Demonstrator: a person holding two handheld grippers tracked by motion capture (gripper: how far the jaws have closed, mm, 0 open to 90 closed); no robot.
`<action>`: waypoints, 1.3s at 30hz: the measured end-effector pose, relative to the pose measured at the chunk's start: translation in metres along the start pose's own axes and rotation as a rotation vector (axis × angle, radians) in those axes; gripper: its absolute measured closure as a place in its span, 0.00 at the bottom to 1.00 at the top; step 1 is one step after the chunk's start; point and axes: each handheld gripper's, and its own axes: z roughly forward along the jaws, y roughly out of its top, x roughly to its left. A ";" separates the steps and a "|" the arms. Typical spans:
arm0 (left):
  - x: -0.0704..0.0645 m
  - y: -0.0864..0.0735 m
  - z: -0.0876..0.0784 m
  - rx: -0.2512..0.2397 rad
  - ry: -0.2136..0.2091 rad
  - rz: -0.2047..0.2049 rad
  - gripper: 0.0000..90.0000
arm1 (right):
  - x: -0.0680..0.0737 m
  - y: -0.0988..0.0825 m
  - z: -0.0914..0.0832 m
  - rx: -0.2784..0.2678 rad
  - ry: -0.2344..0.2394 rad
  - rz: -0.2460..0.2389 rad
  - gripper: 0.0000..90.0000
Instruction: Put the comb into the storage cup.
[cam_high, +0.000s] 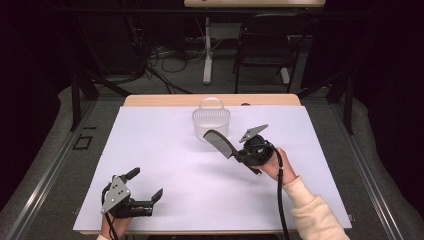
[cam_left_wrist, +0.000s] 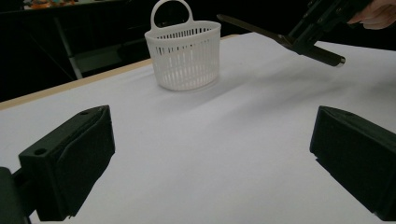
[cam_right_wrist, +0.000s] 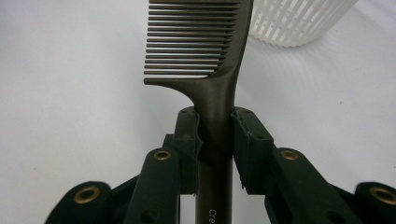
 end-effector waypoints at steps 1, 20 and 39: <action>0.000 0.000 0.000 0.001 -0.001 0.002 0.00 | 0.000 -0.001 -0.001 -0.004 0.002 0.001 0.81; 0.000 0.000 -0.001 0.000 -0.004 -0.001 0.00 | -0.001 -0.009 -0.006 -0.080 -0.005 0.029 0.81; 0.001 0.000 -0.001 0.000 -0.004 0.000 0.00 | -0.007 -0.012 -0.014 -0.128 -0.031 0.044 0.81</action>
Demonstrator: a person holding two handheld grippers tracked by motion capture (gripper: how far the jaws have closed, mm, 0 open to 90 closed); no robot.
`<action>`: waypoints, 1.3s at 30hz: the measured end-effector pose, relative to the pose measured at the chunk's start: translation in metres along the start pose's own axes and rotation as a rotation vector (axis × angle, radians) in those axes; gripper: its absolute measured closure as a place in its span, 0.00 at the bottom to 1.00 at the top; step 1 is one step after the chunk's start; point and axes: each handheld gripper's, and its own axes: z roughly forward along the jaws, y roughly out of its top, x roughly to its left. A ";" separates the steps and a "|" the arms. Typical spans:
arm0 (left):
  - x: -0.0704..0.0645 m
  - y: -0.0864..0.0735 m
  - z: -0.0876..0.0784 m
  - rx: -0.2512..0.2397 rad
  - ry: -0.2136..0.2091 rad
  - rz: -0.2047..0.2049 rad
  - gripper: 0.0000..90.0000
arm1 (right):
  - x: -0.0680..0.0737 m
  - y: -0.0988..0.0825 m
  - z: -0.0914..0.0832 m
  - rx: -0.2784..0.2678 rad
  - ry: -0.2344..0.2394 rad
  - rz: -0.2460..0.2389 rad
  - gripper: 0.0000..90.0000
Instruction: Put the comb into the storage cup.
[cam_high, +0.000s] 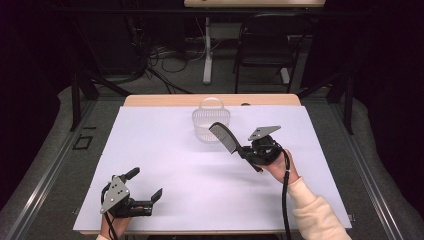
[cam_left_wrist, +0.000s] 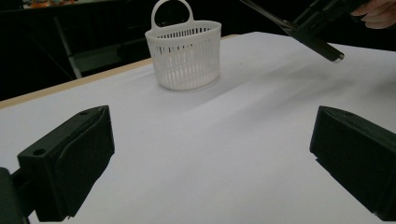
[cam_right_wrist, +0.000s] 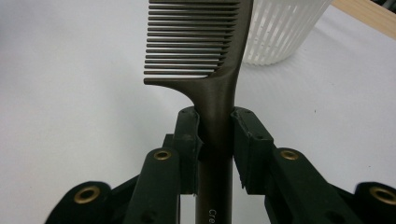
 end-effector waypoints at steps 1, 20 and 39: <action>0.000 0.000 0.000 -0.001 0.000 0.000 0.00 | 0.000 0.000 -0.001 -0.002 -0.001 -0.001 0.81; -0.001 0.000 0.000 -0.003 -0.001 0.001 0.00 | -0.006 0.001 -0.008 -0.046 -0.033 0.015 0.81; 0.000 0.000 0.000 -0.002 -0.001 0.003 0.00 | -0.016 0.001 -0.017 -0.085 -0.063 0.037 0.81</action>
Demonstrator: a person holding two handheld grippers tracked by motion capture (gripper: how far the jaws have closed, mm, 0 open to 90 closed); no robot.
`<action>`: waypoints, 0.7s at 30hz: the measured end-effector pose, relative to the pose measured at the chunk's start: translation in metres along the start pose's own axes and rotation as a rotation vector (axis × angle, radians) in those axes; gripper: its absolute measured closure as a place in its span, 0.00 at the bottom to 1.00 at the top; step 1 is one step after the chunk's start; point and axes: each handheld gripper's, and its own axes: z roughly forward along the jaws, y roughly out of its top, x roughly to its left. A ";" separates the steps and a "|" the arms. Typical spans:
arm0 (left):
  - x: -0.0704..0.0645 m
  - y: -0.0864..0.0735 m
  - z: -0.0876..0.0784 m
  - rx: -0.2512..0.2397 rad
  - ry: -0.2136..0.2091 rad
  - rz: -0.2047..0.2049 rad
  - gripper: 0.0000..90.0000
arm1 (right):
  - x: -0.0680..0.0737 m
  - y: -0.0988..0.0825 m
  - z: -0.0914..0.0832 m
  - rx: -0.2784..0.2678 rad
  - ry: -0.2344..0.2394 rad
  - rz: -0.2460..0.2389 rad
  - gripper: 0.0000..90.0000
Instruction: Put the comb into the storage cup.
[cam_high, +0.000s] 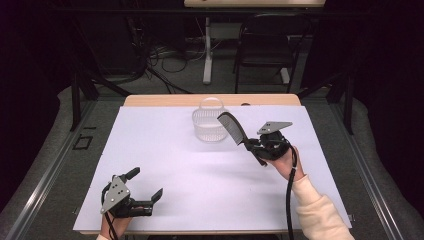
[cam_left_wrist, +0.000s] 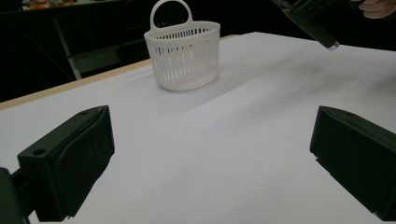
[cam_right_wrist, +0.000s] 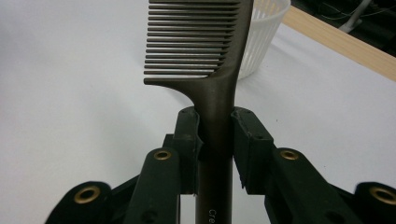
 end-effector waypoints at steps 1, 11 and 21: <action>0.000 0.000 0.000 0.000 0.000 0.001 0.00 | 0.000 0.000 0.000 -0.001 -0.001 0.000 0.81; 0.000 0.000 0.000 0.000 0.000 0.000 0.00 | -0.006 0.000 -0.002 -0.013 -0.019 0.007 0.81; 0.000 0.000 0.001 0.002 -0.002 0.003 0.00 | -0.012 0.000 -0.003 -0.030 -0.037 0.022 0.81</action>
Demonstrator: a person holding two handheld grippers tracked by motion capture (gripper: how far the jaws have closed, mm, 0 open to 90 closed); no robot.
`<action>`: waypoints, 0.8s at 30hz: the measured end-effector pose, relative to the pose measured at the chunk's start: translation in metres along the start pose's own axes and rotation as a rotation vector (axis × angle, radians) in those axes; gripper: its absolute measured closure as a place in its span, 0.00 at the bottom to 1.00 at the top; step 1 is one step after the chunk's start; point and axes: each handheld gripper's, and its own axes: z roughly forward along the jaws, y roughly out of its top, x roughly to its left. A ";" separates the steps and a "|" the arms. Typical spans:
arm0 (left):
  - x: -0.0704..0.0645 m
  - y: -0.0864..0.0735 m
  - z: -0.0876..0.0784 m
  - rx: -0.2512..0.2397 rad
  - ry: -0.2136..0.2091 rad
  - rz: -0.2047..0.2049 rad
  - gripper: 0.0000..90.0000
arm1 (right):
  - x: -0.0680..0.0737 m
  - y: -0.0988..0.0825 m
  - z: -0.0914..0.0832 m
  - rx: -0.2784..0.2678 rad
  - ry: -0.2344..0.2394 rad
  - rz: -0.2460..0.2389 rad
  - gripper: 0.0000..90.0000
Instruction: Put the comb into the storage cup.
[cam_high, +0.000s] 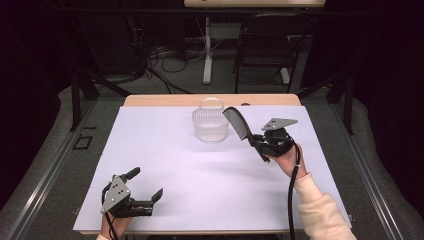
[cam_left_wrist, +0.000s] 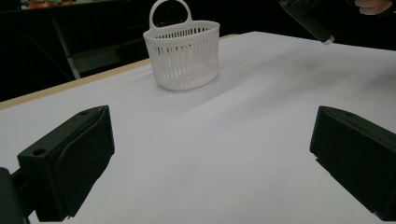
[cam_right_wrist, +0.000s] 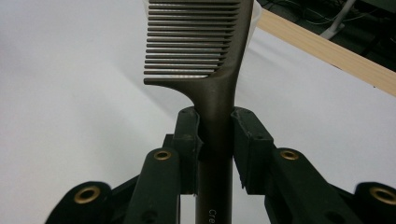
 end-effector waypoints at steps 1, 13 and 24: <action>0.000 0.000 0.000 0.000 0.001 0.000 0.00 | 0.000 0.000 0.000 0.000 -0.002 0.001 0.81; 0.000 0.000 0.000 -0.003 0.006 -0.001 0.00 | -0.003 0.001 0.001 -0.020 -0.010 0.008 0.81; 0.000 0.000 0.000 -0.003 0.008 -0.003 0.00 | -0.004 0.003 0.001 -0.034 -0.018 0.001 0.81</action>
